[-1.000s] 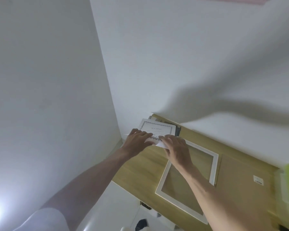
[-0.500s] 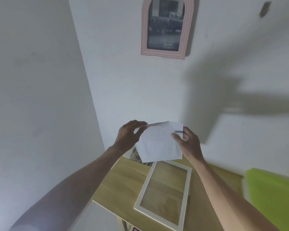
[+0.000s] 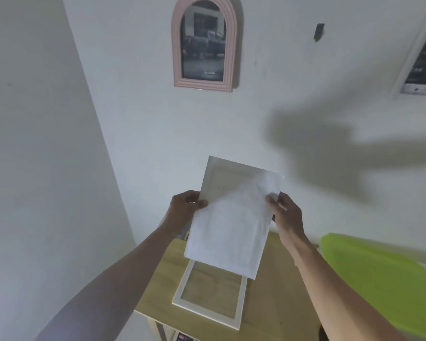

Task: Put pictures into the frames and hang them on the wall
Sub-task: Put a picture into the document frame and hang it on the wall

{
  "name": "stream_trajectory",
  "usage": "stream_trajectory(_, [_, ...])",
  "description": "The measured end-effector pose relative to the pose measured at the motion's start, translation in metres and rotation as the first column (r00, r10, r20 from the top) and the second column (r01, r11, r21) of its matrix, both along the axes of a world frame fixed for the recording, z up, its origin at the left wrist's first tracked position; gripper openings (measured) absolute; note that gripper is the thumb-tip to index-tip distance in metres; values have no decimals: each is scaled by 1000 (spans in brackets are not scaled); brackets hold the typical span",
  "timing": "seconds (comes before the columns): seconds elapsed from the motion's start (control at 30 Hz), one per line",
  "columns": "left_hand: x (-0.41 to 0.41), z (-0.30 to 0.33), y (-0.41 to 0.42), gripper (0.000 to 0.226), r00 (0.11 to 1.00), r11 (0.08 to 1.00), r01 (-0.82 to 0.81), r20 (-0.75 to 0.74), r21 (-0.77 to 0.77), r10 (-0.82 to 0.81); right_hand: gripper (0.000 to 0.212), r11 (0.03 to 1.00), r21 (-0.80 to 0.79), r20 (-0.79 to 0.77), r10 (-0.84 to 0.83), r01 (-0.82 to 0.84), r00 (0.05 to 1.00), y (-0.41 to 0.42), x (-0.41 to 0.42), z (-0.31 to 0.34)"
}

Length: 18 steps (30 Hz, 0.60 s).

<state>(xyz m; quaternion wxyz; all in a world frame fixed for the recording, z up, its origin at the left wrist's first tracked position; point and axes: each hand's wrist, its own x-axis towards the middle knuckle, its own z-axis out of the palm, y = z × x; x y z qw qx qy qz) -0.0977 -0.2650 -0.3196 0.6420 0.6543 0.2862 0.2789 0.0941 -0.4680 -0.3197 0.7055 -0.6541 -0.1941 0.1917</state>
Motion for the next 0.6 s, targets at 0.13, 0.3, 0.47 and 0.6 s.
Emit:
stream_trajectory(0.13, [3,-9,5,14,1000,992,-19,20,-125,22,52,981,-155,-60,109,-117,992,-6,-4,-20])
stream_trajectory(0.3, [4,-30,29,24,997,990,14,-72,-140,-25,58,957,-253,-142,107,-141,984,-2,-20,-51])
stream_trajectory(0.47, [3,-54,42,52,933,972,205,-278,-113,-229,59,944,-321,-189,19,-80,982,7,-30,-84])
stream_trajectory(0.6, [5,-86,55,63,903,973,210,-362,-96,-231,59,915,-396,-222,-17,-74,975,9,-42,-114])
